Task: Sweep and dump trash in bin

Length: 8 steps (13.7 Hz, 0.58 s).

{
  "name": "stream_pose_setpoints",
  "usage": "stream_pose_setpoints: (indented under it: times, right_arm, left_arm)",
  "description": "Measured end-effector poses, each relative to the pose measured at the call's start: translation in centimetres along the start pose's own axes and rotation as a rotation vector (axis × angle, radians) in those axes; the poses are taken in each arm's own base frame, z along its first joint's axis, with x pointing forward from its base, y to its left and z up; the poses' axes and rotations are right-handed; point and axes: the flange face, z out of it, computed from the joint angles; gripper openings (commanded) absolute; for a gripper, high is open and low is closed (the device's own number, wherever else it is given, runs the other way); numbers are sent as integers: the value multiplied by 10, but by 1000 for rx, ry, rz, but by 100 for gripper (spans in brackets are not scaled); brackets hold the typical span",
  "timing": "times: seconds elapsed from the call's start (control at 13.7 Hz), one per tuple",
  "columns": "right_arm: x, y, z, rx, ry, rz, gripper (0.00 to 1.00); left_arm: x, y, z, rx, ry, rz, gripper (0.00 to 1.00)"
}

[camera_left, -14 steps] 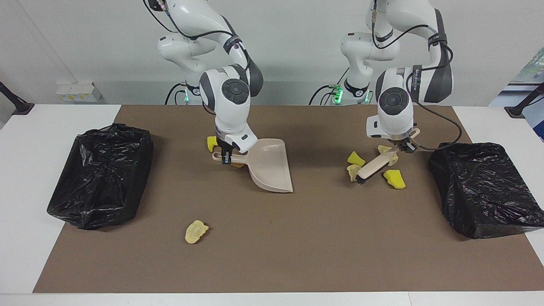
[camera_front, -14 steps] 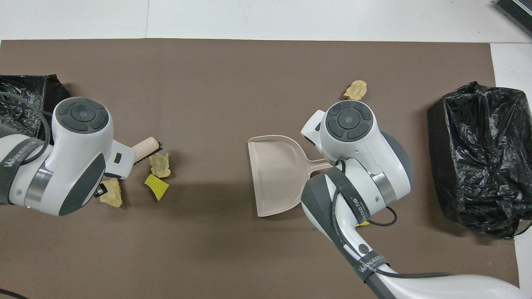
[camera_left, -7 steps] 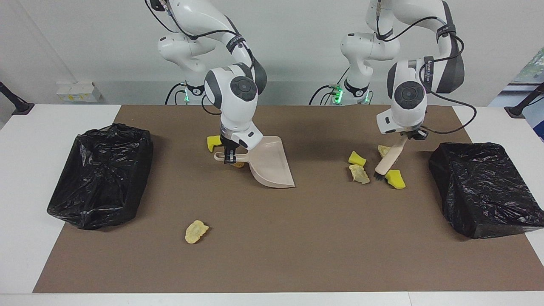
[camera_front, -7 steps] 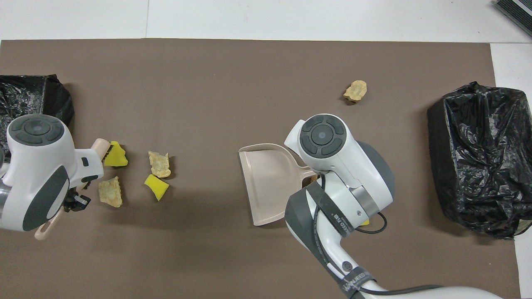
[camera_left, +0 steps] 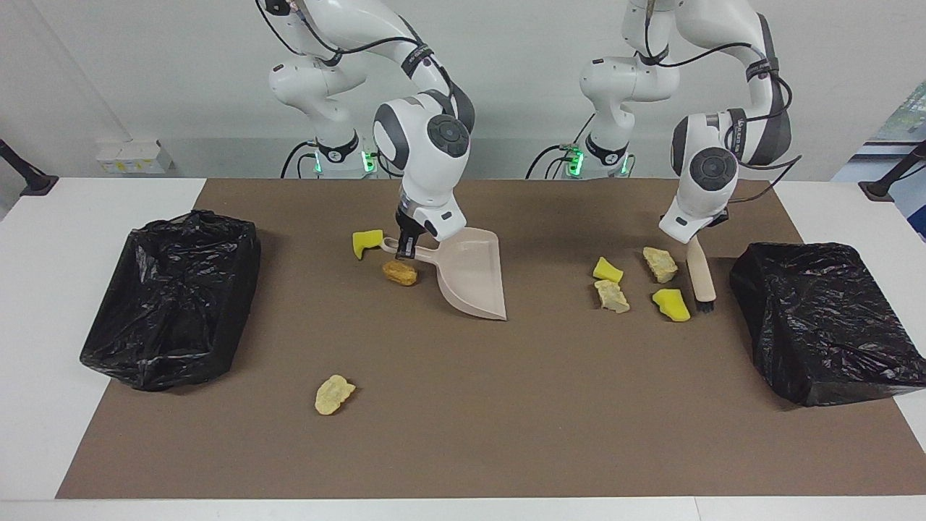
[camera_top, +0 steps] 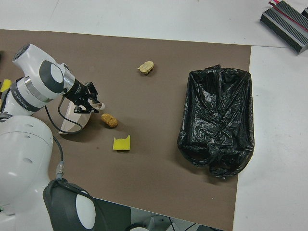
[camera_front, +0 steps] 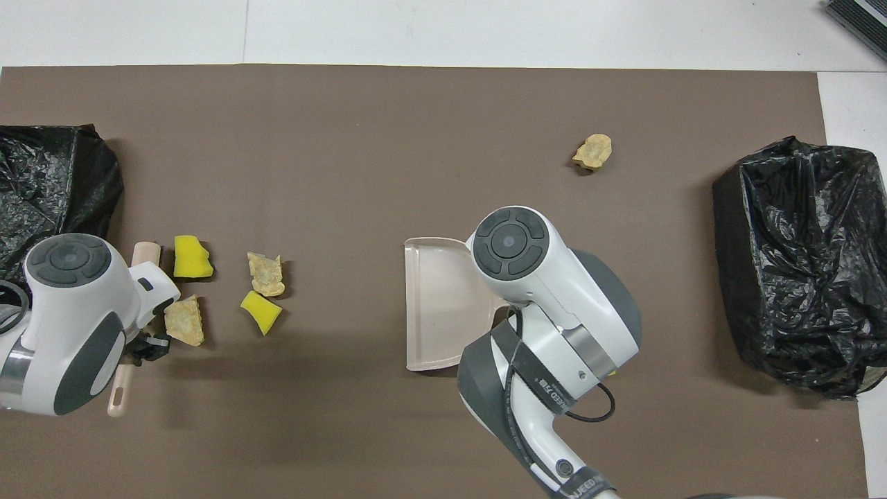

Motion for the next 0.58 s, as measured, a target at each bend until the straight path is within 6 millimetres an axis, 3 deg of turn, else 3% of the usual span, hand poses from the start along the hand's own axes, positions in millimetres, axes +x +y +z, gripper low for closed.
stream_pose_setpoints:
  times: [0.22, 0.37, 0.58]
  right_arm:
    - [0, 0, 0, 1, 0, 1, 0]
    - [0, 0, 0, 1, 0, 2, 0]
    - [0, 0, 0, 1, 0, 2, 0]
  left_arm:
    - [-2, 30, -8, -33, 12, 13, 0]
    - [-7, 64, -18, -78, 15, 22, 0]
    - [-25, 133, -37, -173, 6, 19, 0]
